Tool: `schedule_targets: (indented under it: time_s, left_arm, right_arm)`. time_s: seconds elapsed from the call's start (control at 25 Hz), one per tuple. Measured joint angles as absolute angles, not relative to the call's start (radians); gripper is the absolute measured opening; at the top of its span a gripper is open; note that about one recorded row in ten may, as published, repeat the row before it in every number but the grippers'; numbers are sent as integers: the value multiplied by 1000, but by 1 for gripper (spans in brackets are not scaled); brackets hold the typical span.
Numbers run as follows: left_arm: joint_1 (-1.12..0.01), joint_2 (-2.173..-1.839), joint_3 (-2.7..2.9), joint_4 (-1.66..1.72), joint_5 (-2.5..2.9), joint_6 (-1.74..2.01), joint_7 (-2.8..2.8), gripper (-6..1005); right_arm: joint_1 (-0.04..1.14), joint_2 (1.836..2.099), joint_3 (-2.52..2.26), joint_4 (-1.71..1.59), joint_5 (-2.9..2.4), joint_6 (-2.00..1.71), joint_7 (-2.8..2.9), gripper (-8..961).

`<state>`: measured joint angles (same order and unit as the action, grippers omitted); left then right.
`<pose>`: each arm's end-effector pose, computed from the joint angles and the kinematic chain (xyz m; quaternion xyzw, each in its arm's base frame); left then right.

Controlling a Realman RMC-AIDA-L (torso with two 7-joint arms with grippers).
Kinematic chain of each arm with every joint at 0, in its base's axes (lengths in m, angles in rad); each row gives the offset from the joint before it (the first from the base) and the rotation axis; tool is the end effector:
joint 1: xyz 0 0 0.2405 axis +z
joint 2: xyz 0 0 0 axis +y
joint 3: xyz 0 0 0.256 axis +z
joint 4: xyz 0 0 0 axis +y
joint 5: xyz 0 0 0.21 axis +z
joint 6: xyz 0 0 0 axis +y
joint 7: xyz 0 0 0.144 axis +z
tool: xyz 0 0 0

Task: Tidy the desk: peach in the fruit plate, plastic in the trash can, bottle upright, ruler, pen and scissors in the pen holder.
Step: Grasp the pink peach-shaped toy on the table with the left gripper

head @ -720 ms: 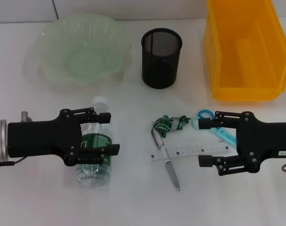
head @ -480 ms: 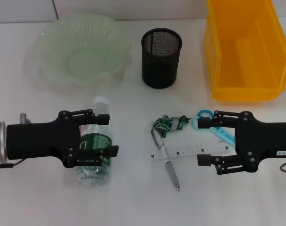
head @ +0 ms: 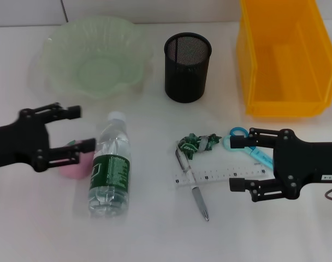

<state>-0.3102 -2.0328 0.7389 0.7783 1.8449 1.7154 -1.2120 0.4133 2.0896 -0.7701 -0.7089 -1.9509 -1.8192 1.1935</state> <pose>-0.2974 0.2764 0.0413 -0.9390 -0.1452 -0.2633 0.1670 0.2609 0.2725 -0.0009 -0.9521 0.1111 0.2815 0.0436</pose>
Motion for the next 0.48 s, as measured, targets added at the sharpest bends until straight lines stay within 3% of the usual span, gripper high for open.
schedule_targets:
  time_s: [0.2, 0.48]
  left_arm:
    - [-283, -2019, 721, 763, 1860, 1628, -1193, 797]
    - [-290, -2048, 720, 753, 1969, 1526, -1202, 795]
  right_arm:
    - [408, 2088, -768, -708, -1950, -1819, 1193, 841]
    - [407, 2088, -765, -709, -1950, -1819, 1193, 841]
